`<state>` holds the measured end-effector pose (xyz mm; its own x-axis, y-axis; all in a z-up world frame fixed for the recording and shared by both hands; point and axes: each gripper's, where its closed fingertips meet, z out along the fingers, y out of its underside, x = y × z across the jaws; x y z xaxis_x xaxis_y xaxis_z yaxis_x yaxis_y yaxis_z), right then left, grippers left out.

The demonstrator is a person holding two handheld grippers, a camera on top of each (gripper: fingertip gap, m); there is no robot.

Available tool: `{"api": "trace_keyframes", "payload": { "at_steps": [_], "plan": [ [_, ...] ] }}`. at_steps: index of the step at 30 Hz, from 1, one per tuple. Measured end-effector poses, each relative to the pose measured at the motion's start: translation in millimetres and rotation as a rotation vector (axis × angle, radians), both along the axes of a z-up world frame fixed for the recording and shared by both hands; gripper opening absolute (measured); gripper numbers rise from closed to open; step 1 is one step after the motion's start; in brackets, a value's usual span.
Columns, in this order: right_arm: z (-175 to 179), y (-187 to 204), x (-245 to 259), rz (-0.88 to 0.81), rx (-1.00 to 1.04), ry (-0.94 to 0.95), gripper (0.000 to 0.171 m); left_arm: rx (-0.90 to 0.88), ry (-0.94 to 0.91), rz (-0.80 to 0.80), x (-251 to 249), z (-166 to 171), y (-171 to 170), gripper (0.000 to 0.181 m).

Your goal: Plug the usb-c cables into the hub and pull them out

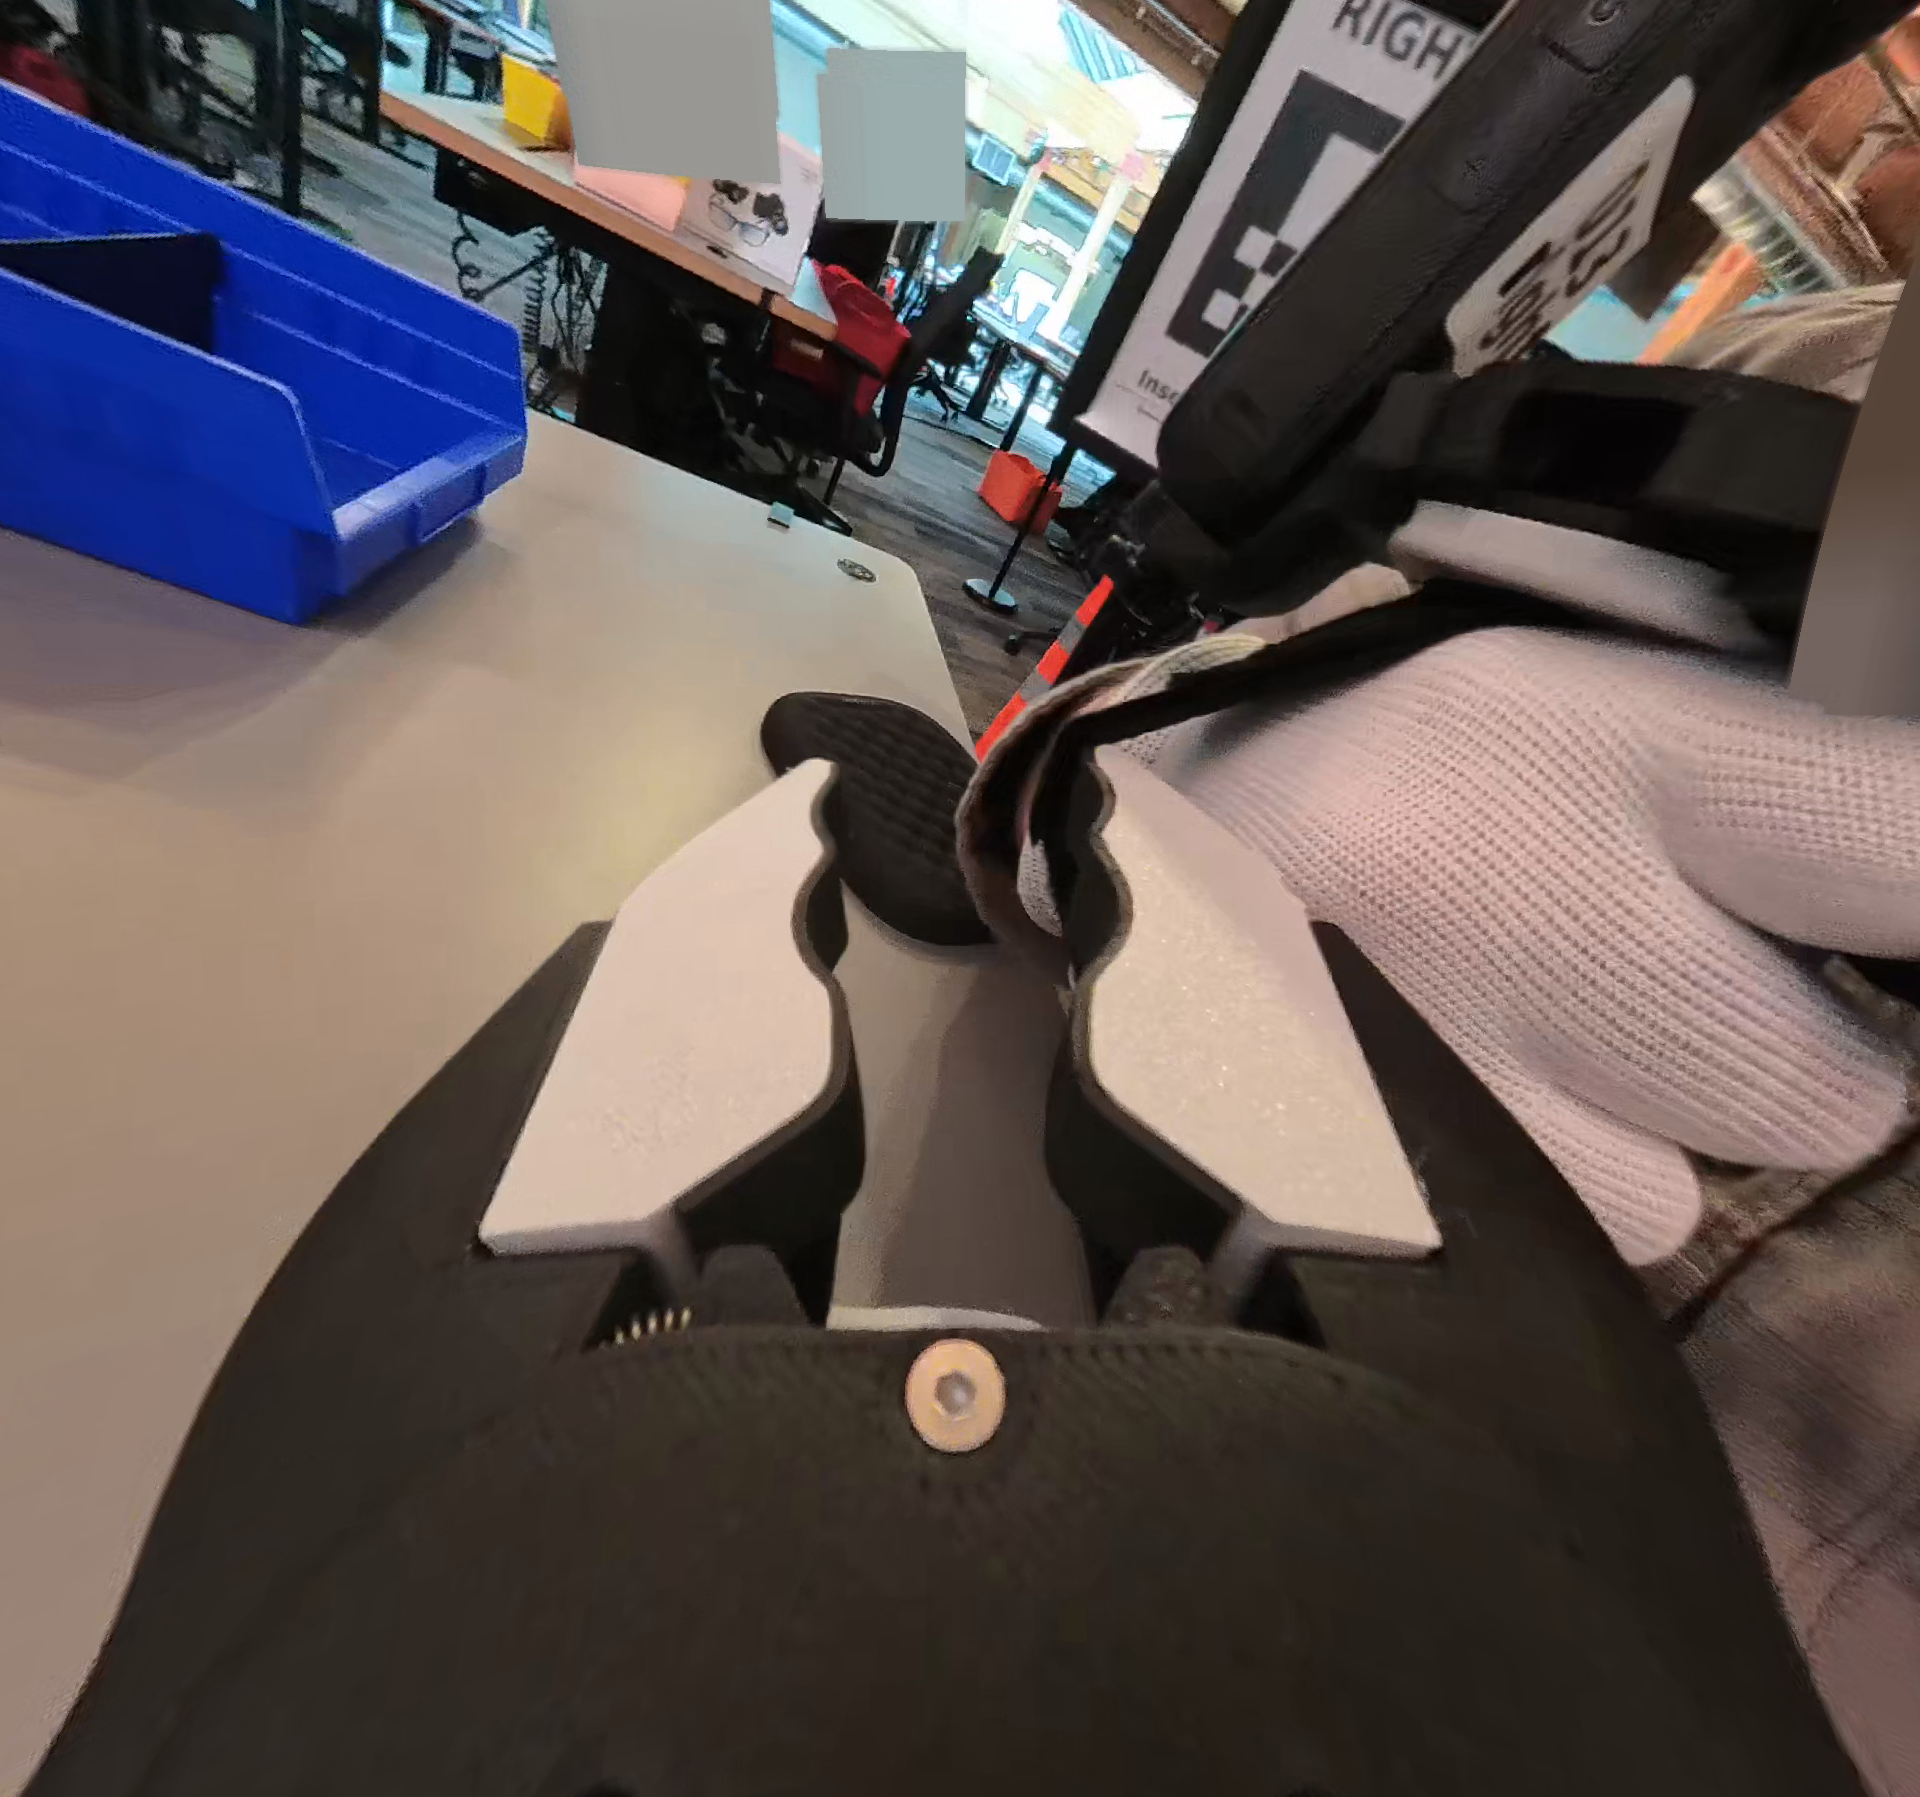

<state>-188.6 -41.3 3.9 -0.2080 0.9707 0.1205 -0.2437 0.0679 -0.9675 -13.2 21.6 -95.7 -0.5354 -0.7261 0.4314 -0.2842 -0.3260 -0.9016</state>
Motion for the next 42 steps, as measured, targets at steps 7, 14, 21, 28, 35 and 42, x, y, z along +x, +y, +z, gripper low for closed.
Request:
{"api": "trace_keyframes", "payload": {
  "at_steps": [7,14,21,28,35,42],
  "plan": [
    [35,39,26,-0.176,-0.038,0.116,0.037,0.041,-0.068,0.220,11,21,41,0.062],
    [13,188,157,-1.183,0.029,-0.157,0.000,0.218,-0.020,0.844,-4,14,178,0.009],
    [-116,286,263,-1.786,0.088,-0.869,0.000,0.740,0.320,1.052,21,-28,228,0.000],
    [-170,322,284,-1.801,-0.051,-0.958,0.000,0.891,0.439,1.103,50,-57,260,0.000],
    [-178,327,296,-1.821,-0.111,-0.896,0.000,0.876,0.485,1.090,60,-80,267,0.000],
    [-182,326,279,-1.757,-0.146,-0.851,0.000,0.839,0.506,1.105,58,-86,267,0.000]
  ]
}}
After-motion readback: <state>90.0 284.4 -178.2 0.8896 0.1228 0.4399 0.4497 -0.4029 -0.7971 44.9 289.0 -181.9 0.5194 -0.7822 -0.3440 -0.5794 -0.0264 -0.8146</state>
